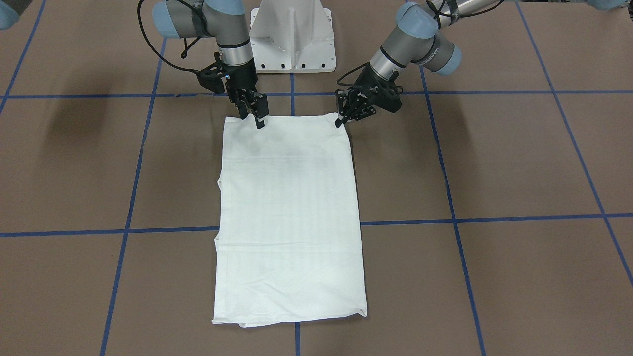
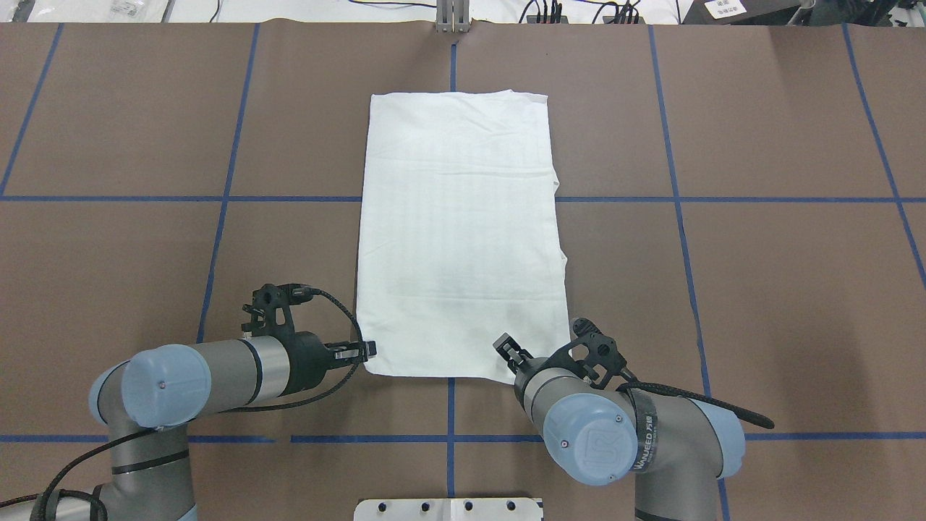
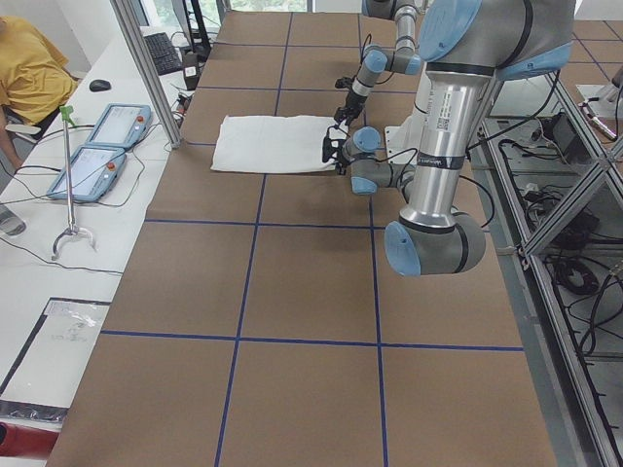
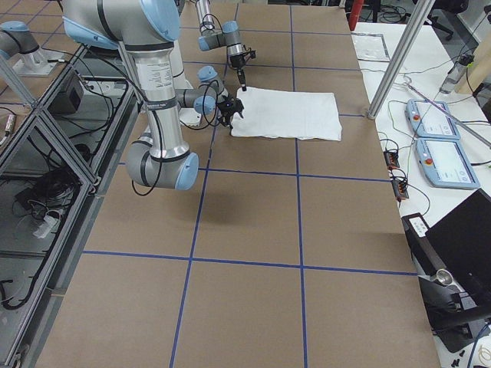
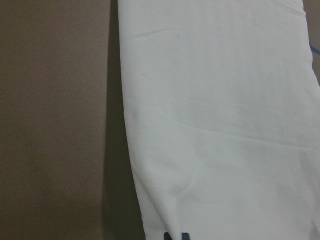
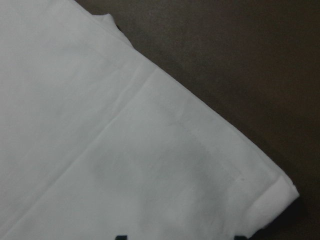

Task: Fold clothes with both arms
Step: 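Grasp the near edge of the shirt with both grippers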

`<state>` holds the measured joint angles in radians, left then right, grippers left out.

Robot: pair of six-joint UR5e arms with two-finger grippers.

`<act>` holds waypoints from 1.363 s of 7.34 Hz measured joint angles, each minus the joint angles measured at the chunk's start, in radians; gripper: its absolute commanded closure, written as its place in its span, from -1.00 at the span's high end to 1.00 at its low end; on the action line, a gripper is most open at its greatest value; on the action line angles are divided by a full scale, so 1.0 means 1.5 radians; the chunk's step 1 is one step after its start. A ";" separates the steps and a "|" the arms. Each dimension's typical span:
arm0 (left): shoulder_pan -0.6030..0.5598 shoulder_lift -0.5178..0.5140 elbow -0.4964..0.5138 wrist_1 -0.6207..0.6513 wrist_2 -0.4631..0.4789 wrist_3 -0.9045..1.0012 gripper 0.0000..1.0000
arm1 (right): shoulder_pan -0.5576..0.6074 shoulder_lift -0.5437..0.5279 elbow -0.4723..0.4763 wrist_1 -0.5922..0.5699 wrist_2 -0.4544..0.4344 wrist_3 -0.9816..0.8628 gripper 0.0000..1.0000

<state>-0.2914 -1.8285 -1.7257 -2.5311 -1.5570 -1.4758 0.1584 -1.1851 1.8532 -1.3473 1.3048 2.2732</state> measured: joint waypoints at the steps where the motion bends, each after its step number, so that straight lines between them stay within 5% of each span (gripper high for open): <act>1: 0.000 0.000 0.000 0.000 0.000 0.000 -1.00 | 0.000 0.007 -0.002 -0.005 0.000 0.000 0.01; 5: 0.001 0.000 -0.001 0.000 0.000 0.000 -1.00 | 0.001 0.022 -0.004 -0.014 -0.008 0.002 -1.00; 8: 0.000 0.001 -0.012 0.001 -0.005 0.002 -1.00 | 0.006 0.022 0.002 -0.021 -0.016 0.007 -1.00; 10: -0.004 0.021 -0.066 0.007 -0.032 0.007 -1.00 | 0.006 0.018 0.062 -0.081 -0.017 0.007 -1.00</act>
<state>-0.2977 -1.7969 -1.8253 -2.5209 -1.6053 -1.4651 0.1671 -1.1585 1.9469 -1.4695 1.2798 2.2833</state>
